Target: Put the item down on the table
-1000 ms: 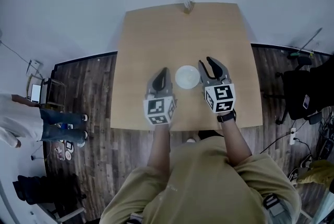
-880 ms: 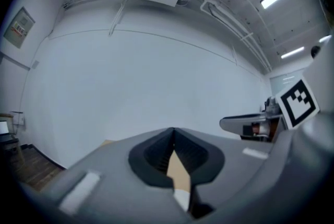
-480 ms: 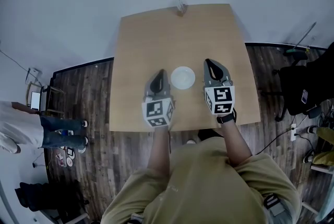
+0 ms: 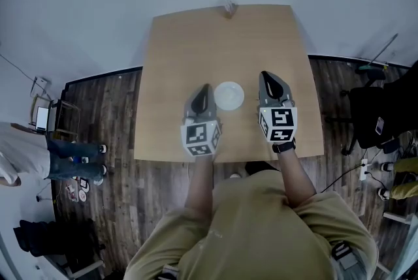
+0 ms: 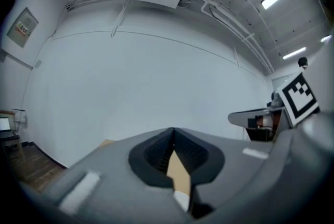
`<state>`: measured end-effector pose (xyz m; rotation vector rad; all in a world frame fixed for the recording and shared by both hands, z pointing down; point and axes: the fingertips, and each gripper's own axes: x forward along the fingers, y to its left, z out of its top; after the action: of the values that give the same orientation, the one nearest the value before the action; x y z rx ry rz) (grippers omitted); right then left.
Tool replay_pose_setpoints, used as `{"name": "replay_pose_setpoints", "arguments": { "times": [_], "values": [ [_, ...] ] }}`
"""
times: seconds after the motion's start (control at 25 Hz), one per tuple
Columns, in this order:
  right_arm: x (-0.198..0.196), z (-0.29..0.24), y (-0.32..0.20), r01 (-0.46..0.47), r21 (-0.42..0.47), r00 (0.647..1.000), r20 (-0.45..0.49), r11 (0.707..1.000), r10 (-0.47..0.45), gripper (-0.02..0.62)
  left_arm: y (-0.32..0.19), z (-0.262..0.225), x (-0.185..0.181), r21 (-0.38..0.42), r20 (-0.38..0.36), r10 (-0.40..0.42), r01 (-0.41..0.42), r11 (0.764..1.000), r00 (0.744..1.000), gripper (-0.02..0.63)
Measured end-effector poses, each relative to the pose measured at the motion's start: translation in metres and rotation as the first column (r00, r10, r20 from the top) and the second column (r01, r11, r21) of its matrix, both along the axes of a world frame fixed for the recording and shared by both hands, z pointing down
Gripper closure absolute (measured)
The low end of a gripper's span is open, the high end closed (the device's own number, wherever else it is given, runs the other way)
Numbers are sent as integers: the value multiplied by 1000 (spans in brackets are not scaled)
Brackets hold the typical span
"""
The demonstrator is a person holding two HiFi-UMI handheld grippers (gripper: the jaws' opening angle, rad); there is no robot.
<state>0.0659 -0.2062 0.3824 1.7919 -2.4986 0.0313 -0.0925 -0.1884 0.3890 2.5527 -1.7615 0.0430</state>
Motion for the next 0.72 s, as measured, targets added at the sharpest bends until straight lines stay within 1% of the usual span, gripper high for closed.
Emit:
{"name": "replay_pose_setpoints", "arguments": {
  "times": [0.12, 0.32, 0.72],
  "values": [
    [-4, 1, -3, 9, -1, 1000, 0, 1000, -9, 589, -1, 1, 0, 0, 2, -2, 2, 1000, 1000, 604],
    [-14, 6, -6, 24, -4, 999, -42, 1000, -24, 589, -6, 2, -5, -5, 1, -17, 17, 1000, 1000, 604],
    [-7, 12, -14, 19, -25, 1000, -14, 1000, -20, 589, -13, -3, 0, 0, -30, -3, 3, 1000, 1000, 604]
  ]
}}
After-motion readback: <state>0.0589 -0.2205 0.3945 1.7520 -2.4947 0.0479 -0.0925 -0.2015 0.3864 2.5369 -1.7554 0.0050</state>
